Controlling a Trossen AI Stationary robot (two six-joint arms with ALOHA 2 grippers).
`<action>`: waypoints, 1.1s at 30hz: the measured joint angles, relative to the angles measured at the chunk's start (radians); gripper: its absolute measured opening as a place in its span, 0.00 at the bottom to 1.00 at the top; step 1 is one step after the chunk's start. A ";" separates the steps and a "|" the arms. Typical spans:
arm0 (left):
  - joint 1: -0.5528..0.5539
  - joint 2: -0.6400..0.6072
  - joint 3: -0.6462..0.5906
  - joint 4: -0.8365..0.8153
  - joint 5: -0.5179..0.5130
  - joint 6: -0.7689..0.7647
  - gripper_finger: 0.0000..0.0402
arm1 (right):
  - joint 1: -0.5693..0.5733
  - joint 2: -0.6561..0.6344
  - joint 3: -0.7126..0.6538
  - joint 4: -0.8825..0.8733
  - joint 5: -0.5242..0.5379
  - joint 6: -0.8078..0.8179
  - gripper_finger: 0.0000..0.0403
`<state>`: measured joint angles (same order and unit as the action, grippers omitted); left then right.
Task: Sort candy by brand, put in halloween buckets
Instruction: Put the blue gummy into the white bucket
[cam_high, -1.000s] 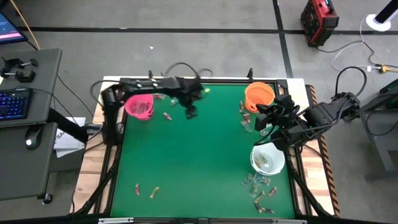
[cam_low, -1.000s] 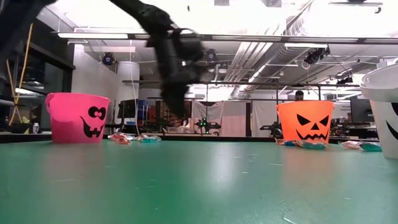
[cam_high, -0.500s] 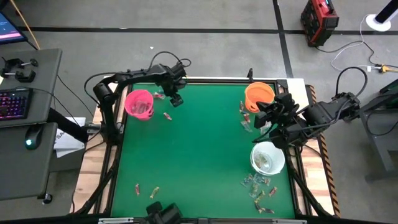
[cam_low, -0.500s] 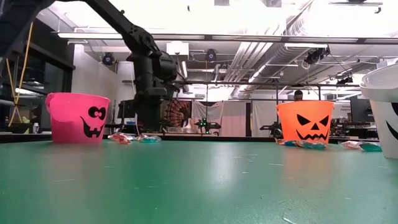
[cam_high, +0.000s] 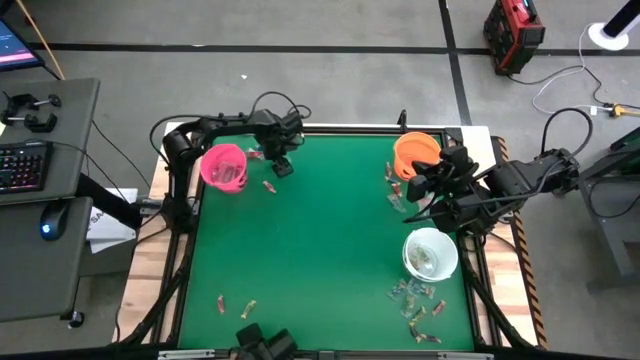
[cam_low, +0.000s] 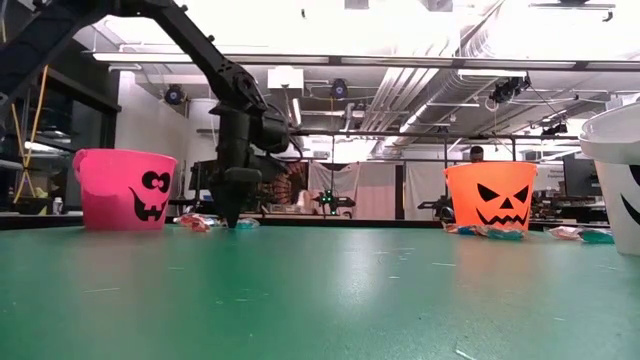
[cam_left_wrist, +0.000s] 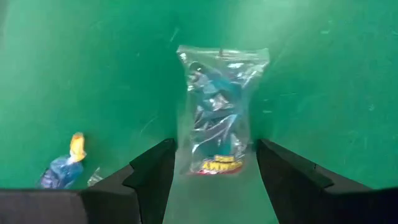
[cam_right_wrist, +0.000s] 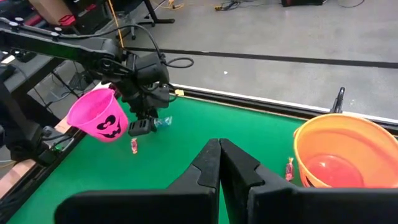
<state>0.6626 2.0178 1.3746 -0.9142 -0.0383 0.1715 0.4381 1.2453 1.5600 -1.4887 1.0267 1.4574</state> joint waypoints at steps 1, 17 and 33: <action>-0.003 0.000 0.000 0.000 0.000 0.006 0.52 | 0.000 0.000 0.000 0.000 -0.004 0.000 0.00; -0.101 -0.217 0.000 0.048 0.179 -0.022 0.00 | 0.000 0.000 0.000 -0.003 -0.013 -0.025 0.00; -0.716 -0.127 0.006 0.842 0.169 -0.481 0.00 | 0.001 -0.029 0.000 -0.001 -0.069 -0.175 0.00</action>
<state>-0.0538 1.8904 1.3805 -0.0718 0.1302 -0.3100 0.4389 1.2166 1.5600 -1.4896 0.9574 1.2825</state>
